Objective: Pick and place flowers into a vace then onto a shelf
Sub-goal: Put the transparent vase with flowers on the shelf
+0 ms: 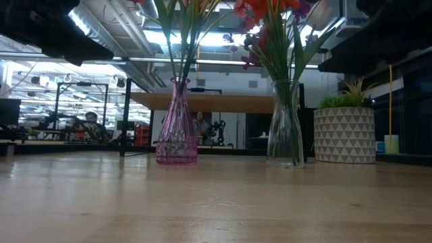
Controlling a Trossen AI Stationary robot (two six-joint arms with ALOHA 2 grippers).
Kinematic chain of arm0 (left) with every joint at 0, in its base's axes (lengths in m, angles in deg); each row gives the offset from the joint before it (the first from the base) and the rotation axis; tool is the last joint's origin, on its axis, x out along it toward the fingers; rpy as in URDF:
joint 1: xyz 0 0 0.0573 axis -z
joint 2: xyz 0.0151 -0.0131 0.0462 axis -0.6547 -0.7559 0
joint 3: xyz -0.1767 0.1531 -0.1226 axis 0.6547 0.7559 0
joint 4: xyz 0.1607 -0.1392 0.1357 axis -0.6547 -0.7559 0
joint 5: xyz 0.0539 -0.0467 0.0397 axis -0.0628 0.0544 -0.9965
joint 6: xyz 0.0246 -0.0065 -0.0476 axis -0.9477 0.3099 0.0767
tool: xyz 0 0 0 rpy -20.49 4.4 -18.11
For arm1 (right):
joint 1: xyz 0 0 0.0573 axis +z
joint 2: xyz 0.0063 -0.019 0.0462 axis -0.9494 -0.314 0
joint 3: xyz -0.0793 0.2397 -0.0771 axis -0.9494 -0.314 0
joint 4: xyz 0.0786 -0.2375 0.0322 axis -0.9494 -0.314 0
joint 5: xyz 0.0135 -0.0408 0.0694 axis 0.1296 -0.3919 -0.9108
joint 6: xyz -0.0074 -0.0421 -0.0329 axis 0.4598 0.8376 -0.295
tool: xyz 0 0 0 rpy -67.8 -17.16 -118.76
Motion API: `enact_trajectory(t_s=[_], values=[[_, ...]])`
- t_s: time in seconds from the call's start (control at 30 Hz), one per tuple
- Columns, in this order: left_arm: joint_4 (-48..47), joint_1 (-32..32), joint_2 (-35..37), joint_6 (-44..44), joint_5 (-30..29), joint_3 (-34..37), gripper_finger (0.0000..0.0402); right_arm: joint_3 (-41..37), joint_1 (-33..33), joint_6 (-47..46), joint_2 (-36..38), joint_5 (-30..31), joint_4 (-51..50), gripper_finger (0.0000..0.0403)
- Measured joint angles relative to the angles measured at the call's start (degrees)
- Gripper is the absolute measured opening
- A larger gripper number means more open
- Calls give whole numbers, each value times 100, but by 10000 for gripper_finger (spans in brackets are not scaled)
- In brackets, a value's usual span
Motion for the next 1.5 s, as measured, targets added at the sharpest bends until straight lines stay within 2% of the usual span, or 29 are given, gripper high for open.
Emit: enact_trajectory(t_s=[0.17, 0.37, 0.5, 0.7, 0.93, 1.07, 1.23, 1.5], values=[[43, 0, 0, 2, -98, 0, 3, 0, -185, 73, 0, 0, -59, 303], [44, 0, -2, -42, -118, 0, 2, -37, -306, -466, 0, 84, -638, 302], [45, 0, -2, -65, -240, 0, 3, -520, -327, -328, 2, 491, 187, 299], [45, 0, -2, -133, -291, 0, 3, -1373, -465, 272, 0, 519, 2163, 298], [50, 0, -2, -135, -423, 0, 3, -1467, -665, 445, -122, 280, 2339, 298], [115, 0, -2, -144, -461, 0, 2, -1464, -780, 455, -482, 106, 2670, 298], [133, 0, -5, -149, -422, 0, 3, -1464, -900, 789, -1226, -30, 3721, 298], [133, 0, -7, -150, -400, 0, 3, -1390, -1285, 825, -2455, -303, 5072, 298]])
